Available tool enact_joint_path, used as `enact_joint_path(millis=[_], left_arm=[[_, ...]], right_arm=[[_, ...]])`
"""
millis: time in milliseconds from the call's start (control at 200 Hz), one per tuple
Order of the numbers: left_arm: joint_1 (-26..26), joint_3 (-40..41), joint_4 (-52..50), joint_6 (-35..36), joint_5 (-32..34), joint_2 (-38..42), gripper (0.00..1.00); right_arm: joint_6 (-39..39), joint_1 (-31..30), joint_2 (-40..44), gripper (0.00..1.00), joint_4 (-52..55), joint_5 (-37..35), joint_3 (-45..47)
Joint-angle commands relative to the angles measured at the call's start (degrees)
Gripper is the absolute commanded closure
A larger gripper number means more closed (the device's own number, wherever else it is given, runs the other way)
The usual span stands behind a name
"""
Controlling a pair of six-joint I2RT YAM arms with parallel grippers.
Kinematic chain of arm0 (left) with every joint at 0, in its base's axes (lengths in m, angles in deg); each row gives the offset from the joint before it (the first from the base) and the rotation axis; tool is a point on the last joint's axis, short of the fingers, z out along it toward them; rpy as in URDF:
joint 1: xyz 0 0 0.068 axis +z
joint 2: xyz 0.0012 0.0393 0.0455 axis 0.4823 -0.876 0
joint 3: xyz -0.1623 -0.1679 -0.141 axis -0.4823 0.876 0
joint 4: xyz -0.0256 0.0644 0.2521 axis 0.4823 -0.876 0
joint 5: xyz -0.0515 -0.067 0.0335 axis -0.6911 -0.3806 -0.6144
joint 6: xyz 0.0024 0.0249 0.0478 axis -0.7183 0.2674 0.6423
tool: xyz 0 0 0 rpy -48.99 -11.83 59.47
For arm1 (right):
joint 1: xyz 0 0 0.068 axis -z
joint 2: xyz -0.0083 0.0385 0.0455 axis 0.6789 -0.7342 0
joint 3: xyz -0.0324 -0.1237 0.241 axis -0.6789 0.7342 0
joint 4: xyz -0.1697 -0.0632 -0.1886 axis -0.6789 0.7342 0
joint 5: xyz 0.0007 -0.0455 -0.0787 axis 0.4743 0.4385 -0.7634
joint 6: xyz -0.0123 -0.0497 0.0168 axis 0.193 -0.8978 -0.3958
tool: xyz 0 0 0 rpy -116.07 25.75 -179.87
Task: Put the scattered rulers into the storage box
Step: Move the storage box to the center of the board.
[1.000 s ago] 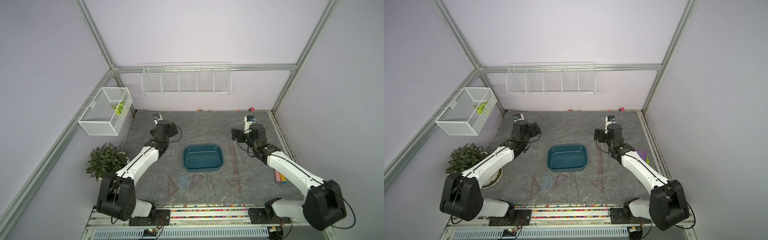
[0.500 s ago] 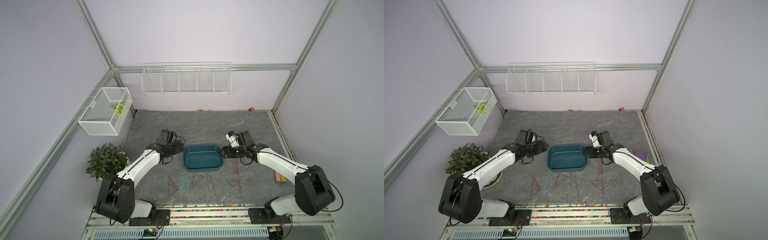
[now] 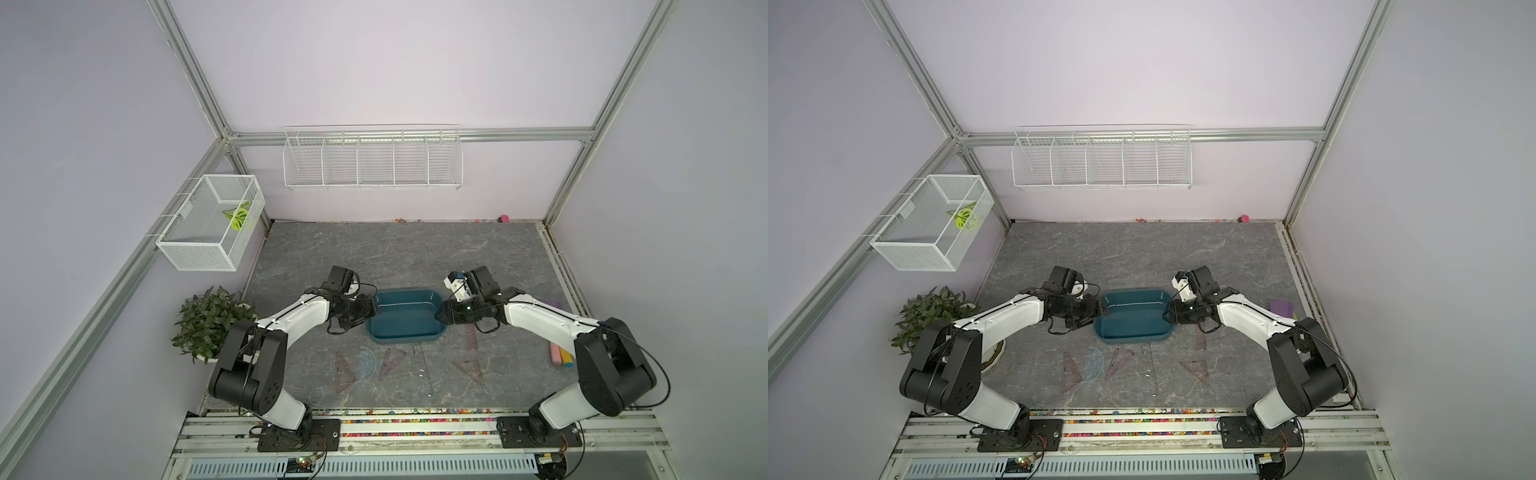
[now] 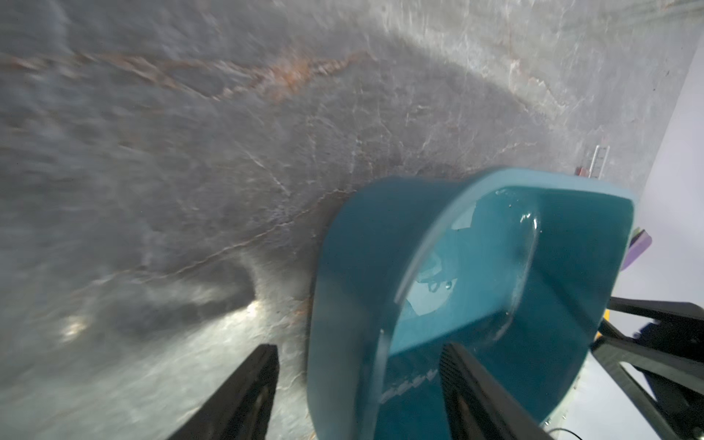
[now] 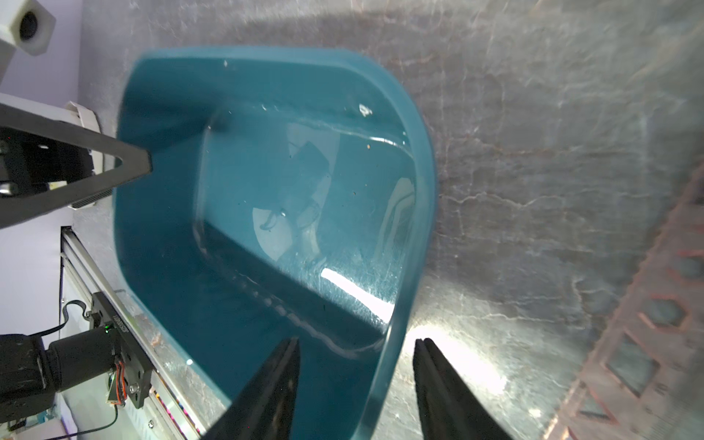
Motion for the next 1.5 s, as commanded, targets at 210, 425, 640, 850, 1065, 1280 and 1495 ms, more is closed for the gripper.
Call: enact_joint_path(millis=[210,425,640,850,1065,1280,1495], left_arm=[[-0.2,-6.4,2.7,-0.3,-5.3,-4.4,0.28],[-0.2,-12.2,2.1,0.1,-6.5,-8.7,0.28],[-0.3,-19.2,0.5,1.2,-6.6,-15.1,0.28],[0.8,-26.6,-1.3,1.8,-5.6,-20.8,0.28],[2.1,-32.0,-1.9,1.4,-4.9,-25.1,0.28],[2.8,-33.2,-2.8,1.8,-4.3,-26.3,0.28],[3.8,-31.0,-2.2,1.2,-3.0,-25.1,0.25]], right_arm=[[0.2,-0.6,-4.0,0.47,0.1,1.8,-3.9],[-0.2,-0.6,-7.0,0.48,1.4,1.4,-8.2],[-1.1,0.0,-11.1,0.49,3.2,-0.3,-13.8],[-1.1,2.3,-15.6,0.48,2.8,0.5,-18.9],[-0.8,3.8,-19.7,0.48,2.8,1.0,-23.6],[-0.5,4.3,-20.8,0.47,2.7,0.8,-24.8],[-0.6,5.1,-20.6,0.44,3.4,-0.1,-24.9]])
